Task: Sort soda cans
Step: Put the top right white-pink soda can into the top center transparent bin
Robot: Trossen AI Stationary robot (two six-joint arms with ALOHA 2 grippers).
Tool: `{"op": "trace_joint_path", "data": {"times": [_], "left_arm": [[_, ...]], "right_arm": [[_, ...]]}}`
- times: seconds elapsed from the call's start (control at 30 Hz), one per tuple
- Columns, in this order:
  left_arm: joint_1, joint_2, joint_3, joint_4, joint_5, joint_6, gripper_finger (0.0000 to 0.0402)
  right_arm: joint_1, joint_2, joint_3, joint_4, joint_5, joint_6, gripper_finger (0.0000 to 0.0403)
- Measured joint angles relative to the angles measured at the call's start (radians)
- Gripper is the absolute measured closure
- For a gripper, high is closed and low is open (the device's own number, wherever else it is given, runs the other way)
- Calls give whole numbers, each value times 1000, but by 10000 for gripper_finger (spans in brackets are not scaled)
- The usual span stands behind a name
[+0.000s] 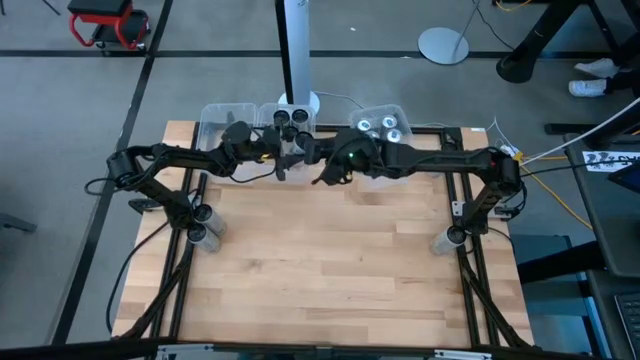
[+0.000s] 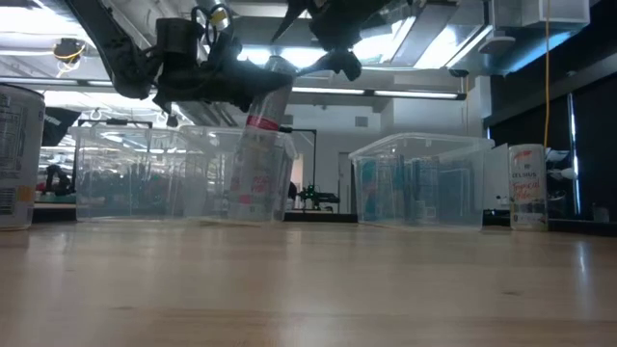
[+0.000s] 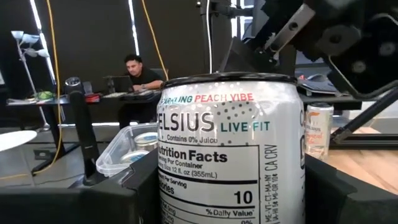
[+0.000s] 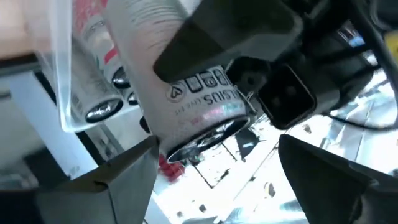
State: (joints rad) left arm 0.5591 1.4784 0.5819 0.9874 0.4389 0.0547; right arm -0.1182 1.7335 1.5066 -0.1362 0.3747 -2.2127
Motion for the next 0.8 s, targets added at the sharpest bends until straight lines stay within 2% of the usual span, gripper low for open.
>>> {"op": "trace_joint_path", "data": {"times": [0.17, 0.63, 0.8], "left_arm": [[-8, 1, 0, 13, -8, -11, 153], [-9, 1, 0, 23, -3, -30, 154], [-8, 1, 0, 16, -1, -32, 153]], "right_arm": [[1, 48, 1, 26, 96, -97, 78], [1, 118, 0, 137, 145, -231, 79], [0, 118, 0, 135, 155, -239, 119]]}}
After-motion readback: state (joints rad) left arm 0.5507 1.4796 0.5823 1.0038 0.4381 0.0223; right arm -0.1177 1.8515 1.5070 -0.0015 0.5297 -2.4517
